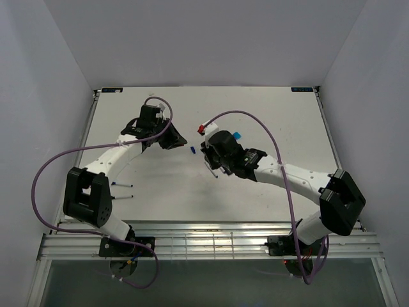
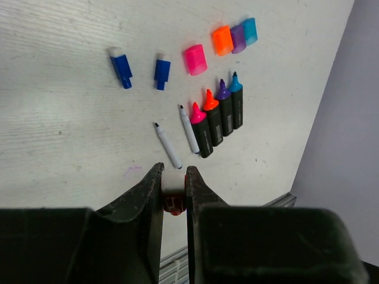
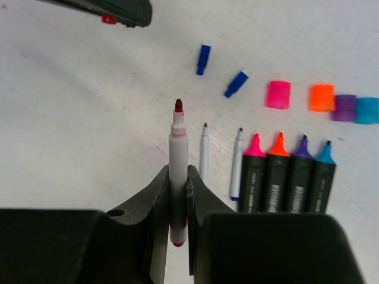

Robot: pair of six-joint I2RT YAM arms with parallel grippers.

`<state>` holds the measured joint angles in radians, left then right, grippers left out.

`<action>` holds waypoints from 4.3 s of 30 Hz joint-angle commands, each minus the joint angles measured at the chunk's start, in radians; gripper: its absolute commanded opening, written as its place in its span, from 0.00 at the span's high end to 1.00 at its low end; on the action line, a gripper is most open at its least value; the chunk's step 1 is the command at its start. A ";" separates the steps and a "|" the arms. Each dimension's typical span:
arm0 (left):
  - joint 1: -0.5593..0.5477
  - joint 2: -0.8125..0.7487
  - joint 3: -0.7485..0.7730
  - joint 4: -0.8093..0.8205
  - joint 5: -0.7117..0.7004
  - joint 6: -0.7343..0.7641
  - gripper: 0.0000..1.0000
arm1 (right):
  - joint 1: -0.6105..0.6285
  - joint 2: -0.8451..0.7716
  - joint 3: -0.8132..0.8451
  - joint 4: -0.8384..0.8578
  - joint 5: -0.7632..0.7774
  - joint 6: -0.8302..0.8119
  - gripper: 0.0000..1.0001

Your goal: Open the pen caps

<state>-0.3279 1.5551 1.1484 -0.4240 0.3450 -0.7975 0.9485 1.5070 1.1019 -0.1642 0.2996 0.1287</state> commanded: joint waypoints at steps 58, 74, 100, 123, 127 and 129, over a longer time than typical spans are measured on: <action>0.062 -0.002 0.036 -0.200 -0.264 0.007 0.34 | -0.033 0.116 -0.160 0.230 -0.172 -0.012 0.51; 0.625 -0.179 -0.176 -0.387 -0.302 0.032 0.36 | 0.239 -0.204 -0.270 0.187 -0.289 0.057 0.50; 0.737 0.012 -0.196 -0.348 -0.488 0.061 0.40 | 0.242 -0.255 -0.370 0.255 -0.332 0.043 0.49; 0.777 0.083 -0.259 -0.240 -0.502 0.061 0.72 | 0.240 -0.240 -0.359 0.224 -0.226 0.026 0.49; 0.777 0.103 -0.246 -0.210 -0.440 0.063 0.85 | 0.240 -0.215 -0.336 0.187 -0.194 0.028 0.49; 0.777 0.115 -0.225 -0.208 -0.416 0.066 0.87 | 0.240 -0.209 -0.326 0.172 -0.183 0.034 0.49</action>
<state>0.4435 1.6222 0.9257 -0.7101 -0.1352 -0.7280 1.1851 1.2839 0.7376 0.0395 0.0708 0.1719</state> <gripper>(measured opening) 0.246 0.507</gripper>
